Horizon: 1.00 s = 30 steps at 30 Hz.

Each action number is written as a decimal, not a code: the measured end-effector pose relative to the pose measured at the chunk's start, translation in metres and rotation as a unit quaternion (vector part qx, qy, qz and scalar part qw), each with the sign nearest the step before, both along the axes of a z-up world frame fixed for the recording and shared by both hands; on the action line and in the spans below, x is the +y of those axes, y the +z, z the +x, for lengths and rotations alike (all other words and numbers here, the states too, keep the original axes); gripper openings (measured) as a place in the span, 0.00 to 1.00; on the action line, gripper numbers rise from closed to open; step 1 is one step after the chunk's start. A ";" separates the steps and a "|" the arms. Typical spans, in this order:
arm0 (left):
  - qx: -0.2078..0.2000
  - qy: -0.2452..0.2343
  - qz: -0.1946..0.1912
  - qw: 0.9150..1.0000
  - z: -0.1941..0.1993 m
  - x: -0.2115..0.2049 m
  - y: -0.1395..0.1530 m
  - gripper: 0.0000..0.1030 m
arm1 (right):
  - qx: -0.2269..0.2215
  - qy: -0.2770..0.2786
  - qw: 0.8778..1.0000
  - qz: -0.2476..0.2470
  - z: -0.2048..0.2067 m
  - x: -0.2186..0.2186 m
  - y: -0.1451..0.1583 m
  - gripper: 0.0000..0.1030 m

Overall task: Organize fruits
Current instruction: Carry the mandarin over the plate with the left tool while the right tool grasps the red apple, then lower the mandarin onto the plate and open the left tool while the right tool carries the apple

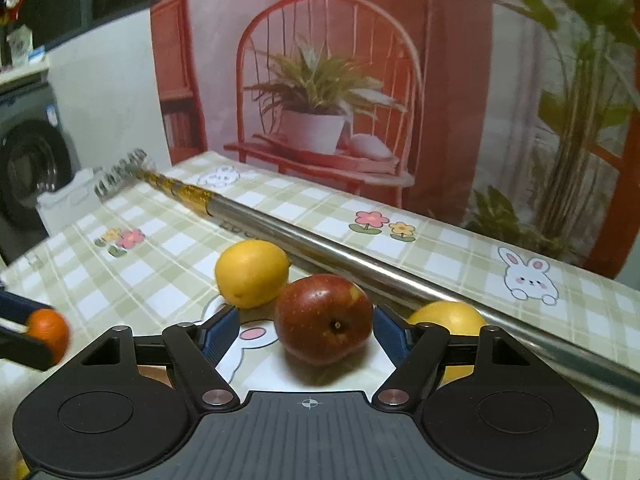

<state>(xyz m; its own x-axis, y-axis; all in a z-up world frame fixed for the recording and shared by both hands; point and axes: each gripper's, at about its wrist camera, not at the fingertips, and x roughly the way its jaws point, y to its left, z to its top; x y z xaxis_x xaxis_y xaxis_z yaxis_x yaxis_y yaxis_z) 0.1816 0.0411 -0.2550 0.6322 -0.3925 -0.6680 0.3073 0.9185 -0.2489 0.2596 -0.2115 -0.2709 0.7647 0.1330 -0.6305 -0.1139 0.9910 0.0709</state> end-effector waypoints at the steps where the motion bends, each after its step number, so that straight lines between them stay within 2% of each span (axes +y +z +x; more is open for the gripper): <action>1: 0.001 0.000 -0.001 1.000 0.000 0.001 -0.001 0.34 | 0.003 0.000 1.000 -0.005 0.004 0.001 -0.003 0.69; 7: 0.003 0.002 -0.003 1.000 0.004 0.002 -0.003 0.34 | 0.022 0.005 0.999 -0.028 0.025 0.004 -0.018 0.69; 17: 0.004 -0.008 0.000 1.000 0.005 -0.004 -0.004 0.34 | 0.037 0.007 0.999 -0.021 0.037 0.000 -0.028 0.62; 21: 0.005 -0.015 0.001 1.000 0.006 -0.008 -0.004 0.34 | 0.032 0.005 0.999 -0.031 0.030 0.003 -0.027 0.62; 30: 0.009 -0.031 -0.006 0.999 0.009 -0.018 -0.003 0.34 | 0.000 -0.005 1.000 0.012 -0.011 -0.009 -0.005 0.62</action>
<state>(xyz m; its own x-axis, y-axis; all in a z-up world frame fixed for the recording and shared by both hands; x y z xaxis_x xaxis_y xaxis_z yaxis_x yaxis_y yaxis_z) 0.1907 0.0227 -0.2580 0.5952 -0.4378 -0.6738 0.3583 0.8952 -0.2652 0.2491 -0.2207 -0.2760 0.7655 0.1414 -0.6277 -0.1044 0.9899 0.0956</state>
